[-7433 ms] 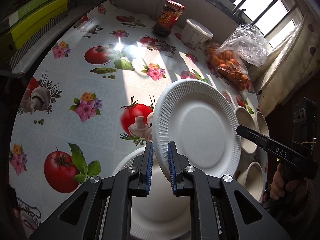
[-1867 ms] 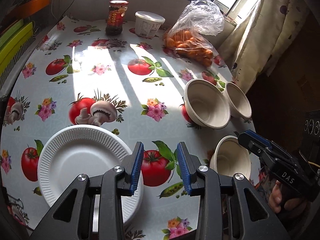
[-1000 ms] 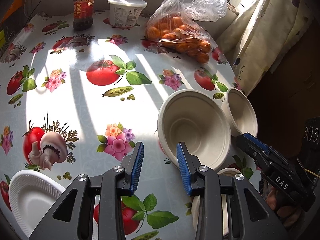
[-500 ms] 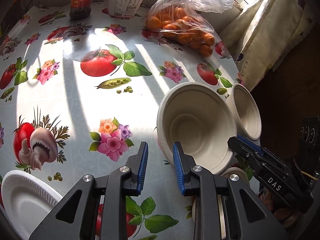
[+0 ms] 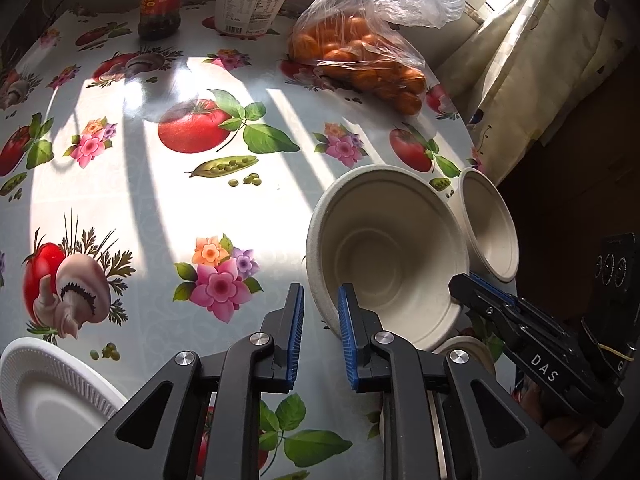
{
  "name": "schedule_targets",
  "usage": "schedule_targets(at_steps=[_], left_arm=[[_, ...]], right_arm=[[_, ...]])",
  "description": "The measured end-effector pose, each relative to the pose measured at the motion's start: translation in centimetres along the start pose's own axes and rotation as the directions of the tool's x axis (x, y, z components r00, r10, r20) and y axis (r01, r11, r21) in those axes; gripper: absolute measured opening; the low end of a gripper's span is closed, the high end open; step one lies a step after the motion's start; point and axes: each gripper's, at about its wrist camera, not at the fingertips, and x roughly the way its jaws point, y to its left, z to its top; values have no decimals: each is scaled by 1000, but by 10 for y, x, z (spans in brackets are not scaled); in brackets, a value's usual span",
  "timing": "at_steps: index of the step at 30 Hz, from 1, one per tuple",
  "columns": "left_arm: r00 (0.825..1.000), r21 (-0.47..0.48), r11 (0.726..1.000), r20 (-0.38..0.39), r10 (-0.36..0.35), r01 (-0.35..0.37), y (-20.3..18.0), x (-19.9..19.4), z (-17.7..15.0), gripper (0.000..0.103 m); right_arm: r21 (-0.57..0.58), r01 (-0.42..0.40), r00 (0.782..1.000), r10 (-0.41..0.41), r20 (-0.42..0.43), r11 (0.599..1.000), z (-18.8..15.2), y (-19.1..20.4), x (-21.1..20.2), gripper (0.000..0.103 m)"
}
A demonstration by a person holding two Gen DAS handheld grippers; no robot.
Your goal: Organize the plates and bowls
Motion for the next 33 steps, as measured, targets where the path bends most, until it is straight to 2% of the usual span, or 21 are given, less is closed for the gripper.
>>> schedule_targets(at_steps=[20,33], left_arm=[[999,7,1000,31,-10,10,-4,-8,0,18],[996,39,998,77,-52,49,-16,-34,-5,18]], right_arm=[[14,-10,1000,10,21,1000,0,-3,-4,14],[24,-25,996,23,85,999,-6,-1,-35,14]])
